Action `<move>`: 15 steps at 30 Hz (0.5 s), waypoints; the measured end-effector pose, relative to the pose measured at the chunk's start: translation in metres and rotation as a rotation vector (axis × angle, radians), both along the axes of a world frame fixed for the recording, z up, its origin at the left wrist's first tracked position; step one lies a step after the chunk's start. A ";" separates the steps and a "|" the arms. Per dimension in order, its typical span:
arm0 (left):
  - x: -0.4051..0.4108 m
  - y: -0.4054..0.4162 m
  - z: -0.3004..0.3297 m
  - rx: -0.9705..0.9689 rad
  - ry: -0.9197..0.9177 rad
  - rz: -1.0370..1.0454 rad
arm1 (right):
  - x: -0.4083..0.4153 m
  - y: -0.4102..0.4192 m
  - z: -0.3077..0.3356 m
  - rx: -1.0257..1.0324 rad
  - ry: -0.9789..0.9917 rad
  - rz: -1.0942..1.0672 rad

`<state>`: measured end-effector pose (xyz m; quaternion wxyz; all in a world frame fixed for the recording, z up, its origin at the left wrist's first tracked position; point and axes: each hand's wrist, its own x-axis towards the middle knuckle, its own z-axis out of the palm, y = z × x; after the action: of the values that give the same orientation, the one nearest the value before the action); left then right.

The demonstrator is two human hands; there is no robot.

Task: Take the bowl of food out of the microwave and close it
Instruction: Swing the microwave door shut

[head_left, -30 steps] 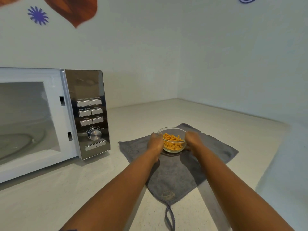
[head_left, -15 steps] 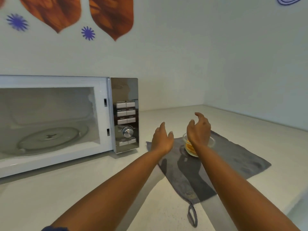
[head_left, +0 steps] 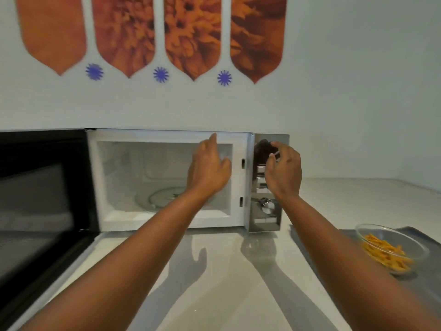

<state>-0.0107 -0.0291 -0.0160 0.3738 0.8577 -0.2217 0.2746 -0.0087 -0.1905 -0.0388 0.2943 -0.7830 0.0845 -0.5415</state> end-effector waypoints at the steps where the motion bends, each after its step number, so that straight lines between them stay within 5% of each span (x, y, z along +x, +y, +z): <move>1: 0.000 0.013 0.006 0.032 -0.030 0.046 | 0.004 0.007 0.002 -0.033 -0.010 0.015; 10: -0.039 0.147 0.053 0.412 -0.136 0.704 | 0.036 0.086 0.034 -0.221 -0.095 0.129; 15: -0.079 0.203 0.064 0.518 -0.020 0.977 | 0.052 0.093 0.052 -0.445 0.214 -0.047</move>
<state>-0.0898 0.1743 0.0482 -0.0225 0.9220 0.1384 0.3609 0.0430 -0.0974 0.0128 0.0915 -0.8792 0.0120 -0.4675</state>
